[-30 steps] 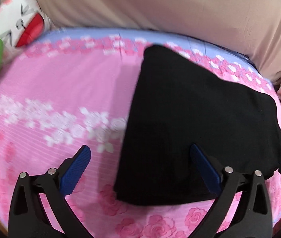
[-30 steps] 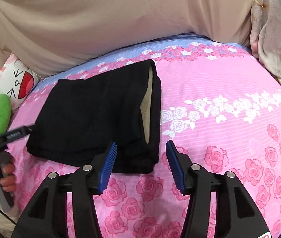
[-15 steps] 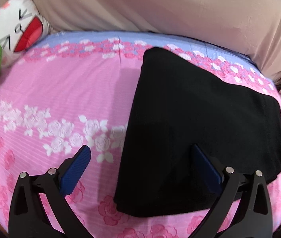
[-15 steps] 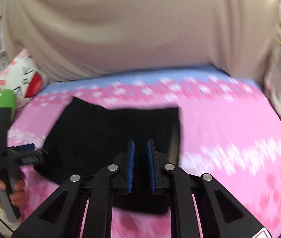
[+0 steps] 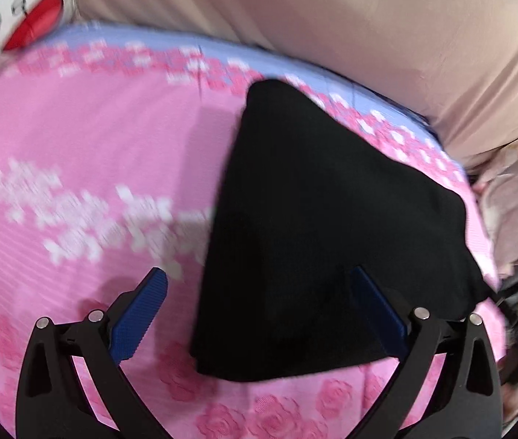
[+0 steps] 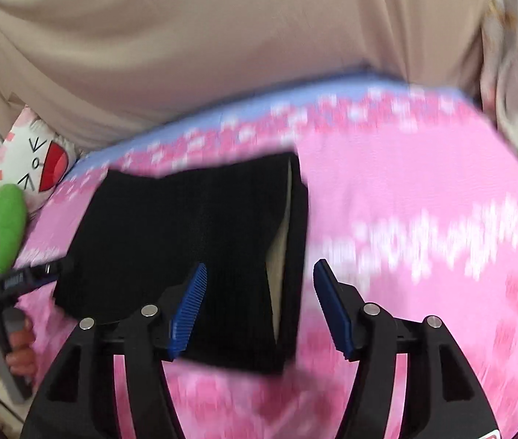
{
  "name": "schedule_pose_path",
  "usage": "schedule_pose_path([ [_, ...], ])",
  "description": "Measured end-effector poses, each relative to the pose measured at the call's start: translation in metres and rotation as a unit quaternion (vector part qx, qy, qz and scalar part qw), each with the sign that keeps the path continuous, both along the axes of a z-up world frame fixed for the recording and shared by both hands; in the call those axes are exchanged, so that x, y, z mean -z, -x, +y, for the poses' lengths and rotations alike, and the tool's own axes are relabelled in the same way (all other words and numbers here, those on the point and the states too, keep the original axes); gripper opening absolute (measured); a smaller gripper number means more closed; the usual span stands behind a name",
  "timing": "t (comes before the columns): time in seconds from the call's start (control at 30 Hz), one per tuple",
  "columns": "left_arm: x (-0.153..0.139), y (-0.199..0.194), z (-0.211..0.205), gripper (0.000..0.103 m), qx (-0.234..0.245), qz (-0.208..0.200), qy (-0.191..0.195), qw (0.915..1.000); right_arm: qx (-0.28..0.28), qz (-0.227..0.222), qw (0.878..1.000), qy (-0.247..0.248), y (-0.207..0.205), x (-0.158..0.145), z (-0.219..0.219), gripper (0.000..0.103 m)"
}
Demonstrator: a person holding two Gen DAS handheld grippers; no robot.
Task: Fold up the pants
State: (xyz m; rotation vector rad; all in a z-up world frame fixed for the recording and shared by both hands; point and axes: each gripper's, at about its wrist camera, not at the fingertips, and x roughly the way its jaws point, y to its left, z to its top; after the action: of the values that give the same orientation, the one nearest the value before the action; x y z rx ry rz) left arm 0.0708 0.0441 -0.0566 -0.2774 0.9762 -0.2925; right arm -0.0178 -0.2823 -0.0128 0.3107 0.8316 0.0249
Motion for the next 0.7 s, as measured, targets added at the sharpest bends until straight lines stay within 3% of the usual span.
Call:
schedule_pose_path([
  [0.07, 0.012, -0.003, 0.000, 0.098, 0.005, 0.023, 0.020, 0.9995, 0.003, 0.021, 0.999, -0.049, 0.007, 0.017, -0.005, 0.063],
  [0.17, 0.013, -0.005, -0.007, 0.097, 0.009, 0.003, 0.021, 0.9997, -0.007, 0.036, 0.990, -0.135, 0.007, 0.043, -0.009, 0.066],
  [0.2, 0.012, -0.007, -0.008, 0.082, 0.007, -0.006, 0.025, 0.9996, -0.009, 0.024, 0.989, -0.149, 0.006, 0.046, -0.010, 0.067],
  [0.23, 0.012, -0.009, -0.010, 0.076, 0.012, -0.003, 0.029, 0.9995, -0.010, 0.017, 0.988, -0.152, 0.005, 0.047, -0.007, 0.064],
  [0.27, 0.011, -0.010, -0.010, 0.068, 0.016, 0.000, 0.035, 0.9993, -0.013, 0.014, 0.989, -0.147, 0.002, 0.047, -0.005, 0.058],
  [0.3, 0.010, -0.010, -0.011, 0.054, 0.021, 0.003, 0.047, 0.9987, -0.016, 0.014, 0.990, -0.143, 0.000, 0.046, -0.003, 0.043],
  [0.33, 0.006, -0.010, -0.009, 0.045, 0.020, 0.005, 0.052, 0.9985, -0.022, 0.011, 0.989, -0.147, -0.001, 0.043, -0.002, 0.037],
  [0.43, -0.019, 0.006, 0.008, 0.022, 0.019, -0.015, 0.065, 0.9976, -0.031, -0.009, 0.991, -0.130, 0.009, 0.020, 0.003, 0.031],
  [0.5, -0.028, 0.016, 0.015, 0.021, 0.029, -0.012, 0.076, 0.9966, -0.043, -0.023, 0.991, -0.128, 0.025, 0.001, 0.008, 0.030],
  [0.57, -0.030, 0.032, 0.018, 0.021, 0.041, -0.006, 0.063, 0.9972, -0.054, -0.026, 0.990, -0.128, 0.038, -0.005, 0.014, 0.030],
  [0.7, -0.021, 0.075, 0.024, 0.022, 0.063, 0.015, 0.041, 0.9971, -0.059, -0.001, 0.991, -0.116, 0.078, 0.003, 0.023, 0.033],
])
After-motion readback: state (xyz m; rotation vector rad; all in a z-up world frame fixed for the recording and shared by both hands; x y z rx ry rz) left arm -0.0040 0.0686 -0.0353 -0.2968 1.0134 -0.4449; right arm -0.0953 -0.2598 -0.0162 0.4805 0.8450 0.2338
